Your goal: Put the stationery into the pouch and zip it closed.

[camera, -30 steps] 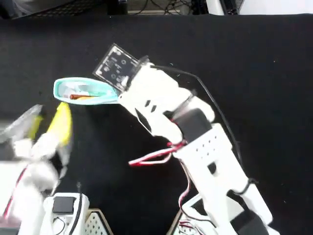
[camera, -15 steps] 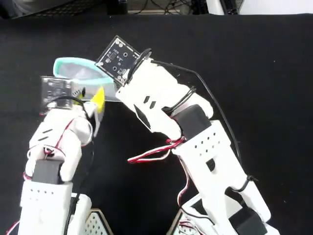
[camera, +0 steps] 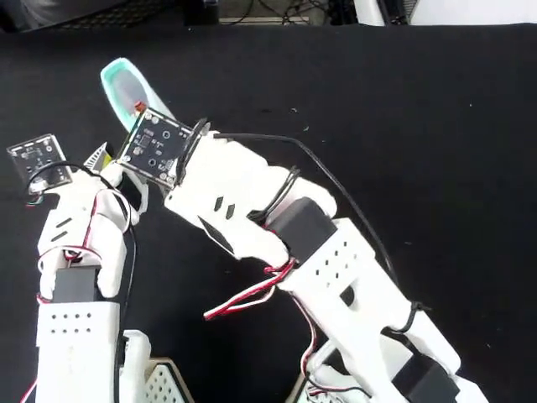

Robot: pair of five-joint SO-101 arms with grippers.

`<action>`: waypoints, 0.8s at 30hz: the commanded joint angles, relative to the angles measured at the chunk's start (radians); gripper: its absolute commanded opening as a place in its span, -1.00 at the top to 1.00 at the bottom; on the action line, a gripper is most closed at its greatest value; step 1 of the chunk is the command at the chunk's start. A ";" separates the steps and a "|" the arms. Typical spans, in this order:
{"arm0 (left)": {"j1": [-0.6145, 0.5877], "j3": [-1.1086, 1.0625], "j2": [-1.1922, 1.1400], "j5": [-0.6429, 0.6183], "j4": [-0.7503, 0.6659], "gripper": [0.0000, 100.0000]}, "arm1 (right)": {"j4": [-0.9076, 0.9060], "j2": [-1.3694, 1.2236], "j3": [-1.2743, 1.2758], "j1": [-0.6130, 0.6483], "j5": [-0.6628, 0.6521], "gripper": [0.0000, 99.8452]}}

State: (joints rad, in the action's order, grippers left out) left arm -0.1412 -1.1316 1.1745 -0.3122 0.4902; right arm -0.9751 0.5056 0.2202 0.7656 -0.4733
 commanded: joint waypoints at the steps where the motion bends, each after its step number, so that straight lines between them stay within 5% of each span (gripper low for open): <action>1: -0.008 0.015 0.000 -0.011 0.006 0.64 | 0.002 0.108 -0.016 0.012 0.008 0.98; 10: 0.004 0.133 0.143 -0.012 0.310 0.64 | 0.107 0.260 0.094 0.008 0.009 0.98; 15: 0.134 0.131 0.345 -0.008 0.434 0.63 | 0.195 0.259 0.163 0.006 0.009 0.98; 24: 0.185 0.048 0.578 0.110 0.480 0.47 | 0.224 0.257 0.188 -0.017 0.009 0.98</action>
State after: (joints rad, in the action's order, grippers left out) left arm 0.0215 -1.0810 1.7162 -0.2432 0.9674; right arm -0.7833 0.7373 0.4166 0.7656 -0.4733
